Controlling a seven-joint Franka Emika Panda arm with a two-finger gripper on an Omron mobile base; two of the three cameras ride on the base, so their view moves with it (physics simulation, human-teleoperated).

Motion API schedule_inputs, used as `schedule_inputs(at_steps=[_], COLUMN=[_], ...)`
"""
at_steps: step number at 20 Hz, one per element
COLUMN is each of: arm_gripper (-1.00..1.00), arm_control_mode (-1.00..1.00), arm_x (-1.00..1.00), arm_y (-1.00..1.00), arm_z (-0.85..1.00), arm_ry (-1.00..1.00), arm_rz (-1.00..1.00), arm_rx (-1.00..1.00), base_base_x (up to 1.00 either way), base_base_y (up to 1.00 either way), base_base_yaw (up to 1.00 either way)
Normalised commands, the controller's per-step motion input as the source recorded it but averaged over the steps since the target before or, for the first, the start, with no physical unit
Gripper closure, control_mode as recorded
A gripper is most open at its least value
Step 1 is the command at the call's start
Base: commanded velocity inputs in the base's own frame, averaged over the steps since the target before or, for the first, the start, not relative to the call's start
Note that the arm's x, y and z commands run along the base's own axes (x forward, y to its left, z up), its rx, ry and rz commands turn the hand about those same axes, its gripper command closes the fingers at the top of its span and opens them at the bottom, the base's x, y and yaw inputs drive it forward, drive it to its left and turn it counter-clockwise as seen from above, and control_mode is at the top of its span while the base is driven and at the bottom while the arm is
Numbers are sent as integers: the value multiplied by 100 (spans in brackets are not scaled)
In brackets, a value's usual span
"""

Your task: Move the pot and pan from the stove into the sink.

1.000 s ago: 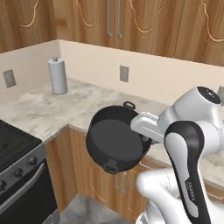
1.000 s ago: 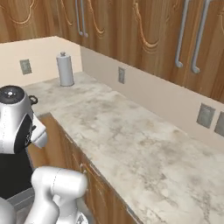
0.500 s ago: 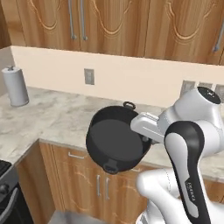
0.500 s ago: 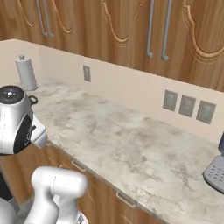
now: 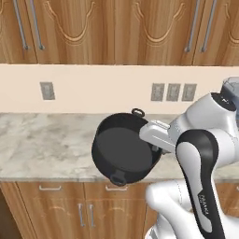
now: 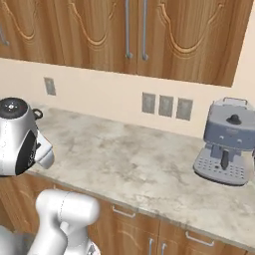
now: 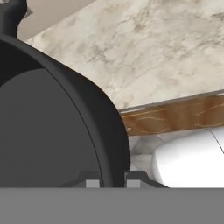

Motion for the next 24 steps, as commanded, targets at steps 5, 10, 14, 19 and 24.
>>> schedule_inputs(at_steps=[5, 10, 14, 19, 24], arm_gripper=[100, 100, 100, 100, 100], arm_control_mode=[100, 100, 100, 100, 100], arm_x=[0, 0, 0, 0, 0], arm_y=[0, 0, 0, 0, 0], arm_z=[0, 0, 0, 0, 0], arm_ry=[0, 0, 0, 0, 0], arm_rz=[0, 0, 0, 0, 0], arm_rx=[0, 0, 0, 0, 0], base_base_x=[0, 0, 1, 0, 26], base_base_y=[0, -2, -12, 0, -17], base_base_yaw=[-50, -50, -46, -3, 13])
